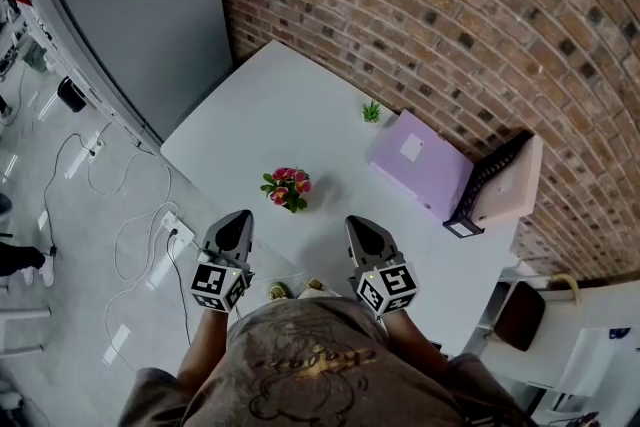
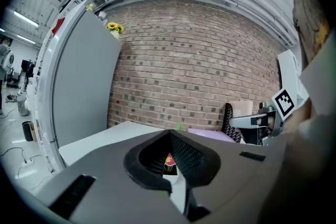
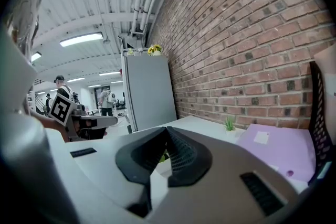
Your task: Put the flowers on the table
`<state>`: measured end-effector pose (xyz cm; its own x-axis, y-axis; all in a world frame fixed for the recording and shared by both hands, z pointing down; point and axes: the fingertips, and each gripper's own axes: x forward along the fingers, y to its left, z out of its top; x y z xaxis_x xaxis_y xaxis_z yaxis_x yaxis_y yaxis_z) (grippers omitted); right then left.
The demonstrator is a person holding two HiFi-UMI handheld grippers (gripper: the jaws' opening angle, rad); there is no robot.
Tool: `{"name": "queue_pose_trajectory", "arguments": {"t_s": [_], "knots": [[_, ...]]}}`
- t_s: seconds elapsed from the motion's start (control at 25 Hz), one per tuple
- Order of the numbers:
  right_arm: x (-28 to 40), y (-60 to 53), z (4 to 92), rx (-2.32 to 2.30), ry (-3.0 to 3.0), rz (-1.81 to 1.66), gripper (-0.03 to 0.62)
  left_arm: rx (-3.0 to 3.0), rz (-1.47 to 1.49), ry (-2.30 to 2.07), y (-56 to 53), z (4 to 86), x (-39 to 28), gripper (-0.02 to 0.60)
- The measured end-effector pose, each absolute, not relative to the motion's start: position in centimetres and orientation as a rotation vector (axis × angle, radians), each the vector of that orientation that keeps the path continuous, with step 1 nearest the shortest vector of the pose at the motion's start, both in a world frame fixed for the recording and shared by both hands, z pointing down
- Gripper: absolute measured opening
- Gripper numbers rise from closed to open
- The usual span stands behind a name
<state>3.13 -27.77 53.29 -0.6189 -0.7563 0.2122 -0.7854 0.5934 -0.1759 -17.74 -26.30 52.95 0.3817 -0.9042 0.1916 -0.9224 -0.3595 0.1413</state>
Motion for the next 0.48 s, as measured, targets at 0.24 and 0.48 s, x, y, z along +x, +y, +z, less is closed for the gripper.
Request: {"name": "queue_pose_trajectory", "arguments": {"t_s": [0.24, 0.48], "knots": [[3.7, -27.9, 53.5, 1.338, -2.689, 0.376, 0.002, 2.409, 0.133, -1.605, -26.5, 52.9, -17.3, 0.021], [4.2, -28.1, 53.4, 1.368, -2.682, 0.377, 0.000, 2.395, 0.109, -1.615, -26.5, 53.0, -17.4, 0.021]]}}
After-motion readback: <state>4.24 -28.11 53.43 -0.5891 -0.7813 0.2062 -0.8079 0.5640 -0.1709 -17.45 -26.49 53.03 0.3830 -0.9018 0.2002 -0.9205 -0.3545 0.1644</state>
